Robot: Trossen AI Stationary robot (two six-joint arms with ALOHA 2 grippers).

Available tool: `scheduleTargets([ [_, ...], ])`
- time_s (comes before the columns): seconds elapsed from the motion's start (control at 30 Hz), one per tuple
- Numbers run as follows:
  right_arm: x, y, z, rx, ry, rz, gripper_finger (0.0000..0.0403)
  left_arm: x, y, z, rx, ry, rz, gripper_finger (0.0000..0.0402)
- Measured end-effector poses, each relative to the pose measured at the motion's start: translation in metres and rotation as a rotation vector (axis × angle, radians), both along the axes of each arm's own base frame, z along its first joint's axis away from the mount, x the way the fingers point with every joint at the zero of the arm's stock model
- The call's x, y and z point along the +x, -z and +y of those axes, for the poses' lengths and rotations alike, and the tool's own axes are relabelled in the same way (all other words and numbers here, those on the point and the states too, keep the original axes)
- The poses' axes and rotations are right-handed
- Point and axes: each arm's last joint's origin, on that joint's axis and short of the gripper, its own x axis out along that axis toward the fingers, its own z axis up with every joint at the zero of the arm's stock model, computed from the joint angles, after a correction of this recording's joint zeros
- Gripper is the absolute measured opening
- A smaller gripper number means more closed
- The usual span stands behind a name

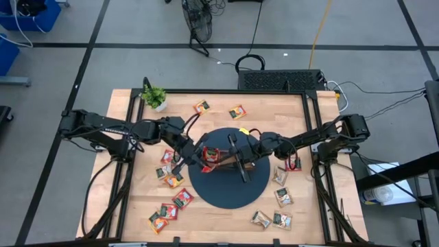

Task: Pick & Place Tea
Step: Put the red tea bag into the left section of the wooden organizer

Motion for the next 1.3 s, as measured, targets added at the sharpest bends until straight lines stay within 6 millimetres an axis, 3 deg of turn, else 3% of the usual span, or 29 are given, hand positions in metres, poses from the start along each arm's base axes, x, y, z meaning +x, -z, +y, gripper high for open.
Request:
scheduleTargets([
  [0.07,0.0,0.0,0.0,-0.018,0.003,-0.007,0.001,0.0,-0.001,0.0,0.0,0.0,-0.012,0.0017],
  [0.17,0.003,0.005,0.0,-0.024,0.012,0.0,0.0002,0.0,-0.001,0.0,-0.004,0.001,-0.009,0.0017],
  [0.3,0.003,0.011,-0.003,-0.033,0.158,0.117,0.0001,0.001,0.0,0.002,-0.062,-0.1,0.054,0.0035],
  [0.5,-0.022,0.002,0.002,-0.142,0.391,0.318,0.0,-0.001,-0.007,0.004,-0.195,-0.226,0.124,0.0095],
  [0.63,-0.04,-0.009,0.007,-0.165,0.438,0.396,0.0,-0.002,-0.005,0.005,-0.195,-0.256,0.146,0.012],
  [0.77,-0.048,-0.015,0.007,-0.104,0.448,0.562,0.0,0.0,-0.007,0.011,-0.213,-0.474,0.127,0.013],
  [0.9,-0.042,-0.02,0.008,-0.105,0.498,0.694,0.0,0.006,-0.01,0.021,-0.247,-0.713,0.167,0.0132],
  [1.07,-0.023,-0.013,0.006,-0.157,0.534,0.818,0.0,0.013,-0.025,0.023,-0.264,-0.734,0.262,0.0133],
  [1.23,-0.011,-0.005,0.002,-0.138,0.485,0.869,0.0,0.021,-0.045,0.022,-0.233,-0.707,0.483,0.0134],
  [1.3,-0.007,-0.005,0.002,-0.115,0.467,0.849,0.0,0.026,-0.043,0.02,-0.204,-0.697,0.596,0.0134],
])
